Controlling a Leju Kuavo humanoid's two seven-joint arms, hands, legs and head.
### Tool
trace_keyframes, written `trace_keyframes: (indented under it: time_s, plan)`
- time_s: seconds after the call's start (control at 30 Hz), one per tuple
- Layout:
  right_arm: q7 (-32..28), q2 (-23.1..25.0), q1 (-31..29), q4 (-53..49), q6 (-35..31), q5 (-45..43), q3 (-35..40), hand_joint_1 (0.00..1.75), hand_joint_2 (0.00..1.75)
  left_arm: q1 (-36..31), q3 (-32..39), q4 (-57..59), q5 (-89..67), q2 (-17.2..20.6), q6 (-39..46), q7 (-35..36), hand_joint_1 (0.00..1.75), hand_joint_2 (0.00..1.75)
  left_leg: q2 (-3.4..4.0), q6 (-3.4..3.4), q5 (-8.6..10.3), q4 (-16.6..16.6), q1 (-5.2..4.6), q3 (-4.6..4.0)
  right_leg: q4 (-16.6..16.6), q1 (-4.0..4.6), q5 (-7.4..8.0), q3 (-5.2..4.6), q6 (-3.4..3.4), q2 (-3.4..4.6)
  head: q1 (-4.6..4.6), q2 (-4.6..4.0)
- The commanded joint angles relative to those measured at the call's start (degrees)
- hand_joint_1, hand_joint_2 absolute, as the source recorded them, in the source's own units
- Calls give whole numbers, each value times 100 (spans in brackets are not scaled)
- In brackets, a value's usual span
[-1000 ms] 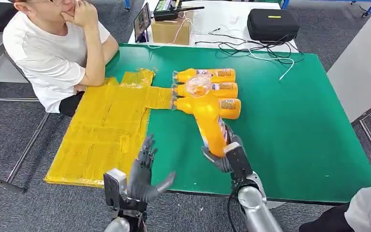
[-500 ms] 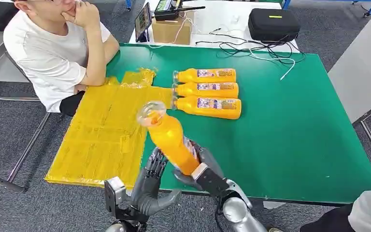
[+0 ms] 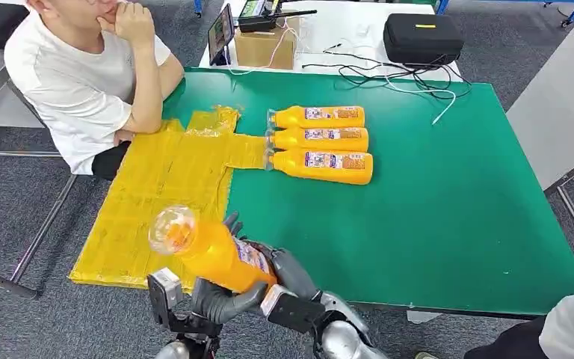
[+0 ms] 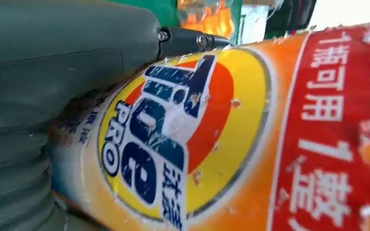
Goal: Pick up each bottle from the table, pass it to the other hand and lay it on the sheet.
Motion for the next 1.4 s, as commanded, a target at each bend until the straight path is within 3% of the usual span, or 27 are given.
trace_keyframes:
  time_s: [0.03, 0.07, 0.1, 0.13, 0.17, 0.2, 0.23, 0.33, 0.4, 0.57, 0.6, 0.97, 1.03, 1.17, 1.23, 1.4]
  plan:
    - [366, -312, -445, 598, 538, -181, 1050, 175, 175, -210, 225, -184, 378, -154, -77, -217, 0, 175, 3, -3, -2, -1, 5, 9, -5, 5, 0, 11, -6, 3, 0, 0]
    - [373, -345, -546, 692, 567, -163, 1124, 175, 175, -193, 264, -263, 471, -160, -184, -227, 0, 175, 3, -6, -3, -4, 7, 21, -8, 8, -2, 23, -9, 3, 0, 0]
    - [386, -386, -659, 767, 609, -155, 1185, 175, 175, -199, 305, -300, 653, -170, -370, -158, 150, 175, 0, -4, -1, -2, 6, 12, -6, 6, -1, 15, -7, -1, 0, 2]
    - [391, -407, -696, 813, 607, -191, 1164, 175, 175, -157, 395, -349, 798, -281, -509, -51, 175, 175, 6, -5, -1, -2, 7, 16, -7, 8, 0, 17, -8, 3, 0, 0]
    - [414, -399, -704, 892, 596, -216, 1110, 175, 175, -122, 381, -413, 826, -339, -551, 63, 175, 175, 6, -3, 2, -2, 5, 7, -4, 5, 1, 7, -6, 1, 0, 2]
    - [414, -367, -708, 914, 587, -219, 1089, 141, 175, -166, 330, -381, 806, -257, -604, 111, 175, 175, 4, -4, 0, 0, 7, 12, -6, 7, -1, 14, -8, -3, 0, 2]
    - [474, -318, -682, 983, 641, -297, 1030, 37, 175, -122, 414, -372, 994, -357, -758, 167, 175, 175, 1, -3, 1, -2, 7, 12, -9, 8, -1, 14, -6, -5, 0, 0]
    - [513, -276, -677, 1042, 706, -367, 1026, 35, 175, -174, 384, -282, 1056, -251, -882, 264, 175, 175, 1, -3, 1, -4, 5, 15, -8, 5, -1, 15, -6, -4, 0, 2]
    - [533, -256, -661, 1022, 607, -336, 1026, 0, 175, -128, 430, -263, 1064, -281, -1032, 240, 175, 175, 7, -4, 0, -4, 5, 16, -8, 6, -1, 15, -6, 1, 0, 0]
    - [626, -166, -660, 941, 397, -276, 952, 0, 175, 29, 489, -460, 1190, -417, -1046, 269, 175, 175, 6, -6, -6, -2, 8, 26, -9, 9, -6, 26, -10, -4, 0, 0]
    - [637, -144, -642, 935, 385, -283, 928, 0, 0, 41, 526, -465, 1277, -432, -1060, 346, 175, 175, 6, -5, -2, 0, 5, 14, -5, 6, -3, 12, -7, -3, 0, 0]
    - [458, -201, -512, 688, 144, -117, 830, 0, 0, 113, 701, -537, 1764, -510, -1334, 576, 175, 175, 4, -5, -5, -3, 9, 25, -11, 10, -7, 26, -10, -8, -2, 2]
    - [208, -207, -387, 423, -232, 10, 640, 0, 0, 124, 748, -546, 1619, -491, -1147, 578, 175, 175, -1, -5, -4, -1, 6, 20, -6, 6, -8, 21, -8, -12, 0, 0]
    - [233, -250, -315, 241, -254, 46, 599, 0, 0, 124, 749, -525, 1512, -450, -1052, 552, 175, 175, 1, -4, -1, -2, 3, 13, -5, 4, -4, 12, -7, -8, 0, 0]
    - [183, -226, -189, 122, -571, 228, 485, 0, 0, 79, 656, -470, 698, -366, -320, 378, 175, 175, 2, -6, -5, -3, 7, 26, -8, 7, -7, 26, -10, -8, 0, 0]
    - [183, -226, -189, 122, -571, 228, 485, 0, 0, 79, 656, -470, 698, -366, -320, 378, 175, 175, 2, -6, -5, -3, 7, 26, -8, 7, -7, 26, -10, -8, 0, 0]
